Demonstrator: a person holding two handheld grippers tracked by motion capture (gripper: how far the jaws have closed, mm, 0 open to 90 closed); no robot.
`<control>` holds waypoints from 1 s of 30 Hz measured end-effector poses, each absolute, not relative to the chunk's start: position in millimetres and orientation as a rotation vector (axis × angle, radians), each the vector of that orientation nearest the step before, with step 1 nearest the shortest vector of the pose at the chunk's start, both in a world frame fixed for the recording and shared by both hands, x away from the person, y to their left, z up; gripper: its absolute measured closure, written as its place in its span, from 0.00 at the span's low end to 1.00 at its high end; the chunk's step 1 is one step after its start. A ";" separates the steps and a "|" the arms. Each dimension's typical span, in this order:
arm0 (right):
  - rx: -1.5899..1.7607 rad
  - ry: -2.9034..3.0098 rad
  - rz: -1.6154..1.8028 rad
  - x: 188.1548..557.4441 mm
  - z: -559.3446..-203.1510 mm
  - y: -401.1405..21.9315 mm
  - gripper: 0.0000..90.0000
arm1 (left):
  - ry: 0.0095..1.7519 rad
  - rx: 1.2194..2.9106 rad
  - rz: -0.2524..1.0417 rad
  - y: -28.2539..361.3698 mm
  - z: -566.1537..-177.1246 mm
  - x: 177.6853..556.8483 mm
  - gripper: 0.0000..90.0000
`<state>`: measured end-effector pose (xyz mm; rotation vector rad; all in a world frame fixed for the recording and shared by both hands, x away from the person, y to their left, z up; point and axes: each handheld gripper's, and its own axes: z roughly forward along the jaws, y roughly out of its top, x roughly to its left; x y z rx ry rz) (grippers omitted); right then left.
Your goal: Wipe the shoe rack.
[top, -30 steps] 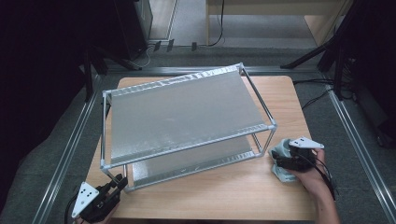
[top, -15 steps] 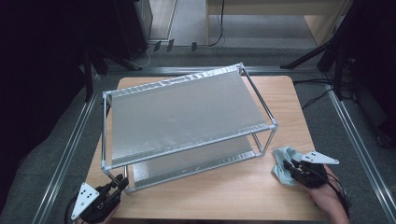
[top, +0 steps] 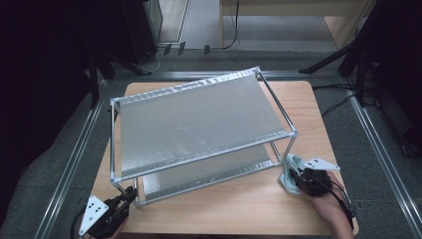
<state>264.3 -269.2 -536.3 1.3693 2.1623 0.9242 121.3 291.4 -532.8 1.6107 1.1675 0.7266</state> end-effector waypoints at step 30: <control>1.272 2.147 1.025 257.1 -520.6 -243.3 0.87 | 1.196 1.606 0.725 294.8 -532.5 121.7 0.88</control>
